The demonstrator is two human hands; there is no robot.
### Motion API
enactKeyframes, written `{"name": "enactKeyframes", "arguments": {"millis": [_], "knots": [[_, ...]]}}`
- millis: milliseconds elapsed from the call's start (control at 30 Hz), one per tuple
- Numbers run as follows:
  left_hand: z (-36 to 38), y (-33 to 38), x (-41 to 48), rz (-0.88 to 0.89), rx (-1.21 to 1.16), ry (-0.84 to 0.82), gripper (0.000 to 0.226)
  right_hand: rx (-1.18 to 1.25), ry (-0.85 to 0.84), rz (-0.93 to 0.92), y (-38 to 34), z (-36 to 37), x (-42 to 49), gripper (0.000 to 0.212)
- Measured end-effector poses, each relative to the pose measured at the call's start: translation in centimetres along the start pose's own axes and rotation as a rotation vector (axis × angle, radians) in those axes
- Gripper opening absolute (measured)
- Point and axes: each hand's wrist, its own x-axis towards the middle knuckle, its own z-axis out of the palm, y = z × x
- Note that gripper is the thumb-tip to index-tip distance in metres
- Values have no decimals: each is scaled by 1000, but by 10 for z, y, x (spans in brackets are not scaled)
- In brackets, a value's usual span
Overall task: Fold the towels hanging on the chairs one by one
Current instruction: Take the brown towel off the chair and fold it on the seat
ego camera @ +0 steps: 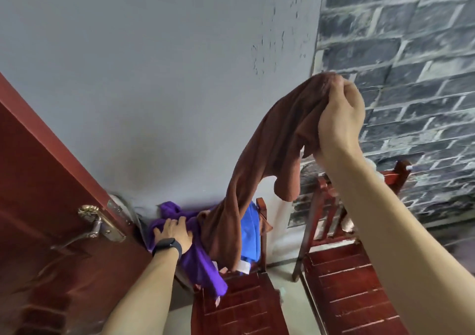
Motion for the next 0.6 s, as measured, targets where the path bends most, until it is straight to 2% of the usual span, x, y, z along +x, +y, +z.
{"name": "enactKeyframes", "arguments": {"millis": [100,167,267,367,433,533,600], "knots": [[1,0,-4,46,77,32,50,149,-56,116,-11,-25,-5,27],[-3,7,-14,52,-3,88,57,124,-129,179,-2,-42,-13,25],[-11,42,-49,169,-413,235,56,-81,-230,242,36,-66,-35,27],[-7,90,-105,362,-707,224,57,-133,-286,351,76,-84,-55,25],[1,119,-140,453,-840,80,56,-151,-311,405,97,-93,-68,24],[19,153,-181,555,-916,-327,27,-138,-361,448,119,-108,-85,22],[40,165,-195,503,-898,-408,9,-124,-372,482,127,-120,-90,20]]}}
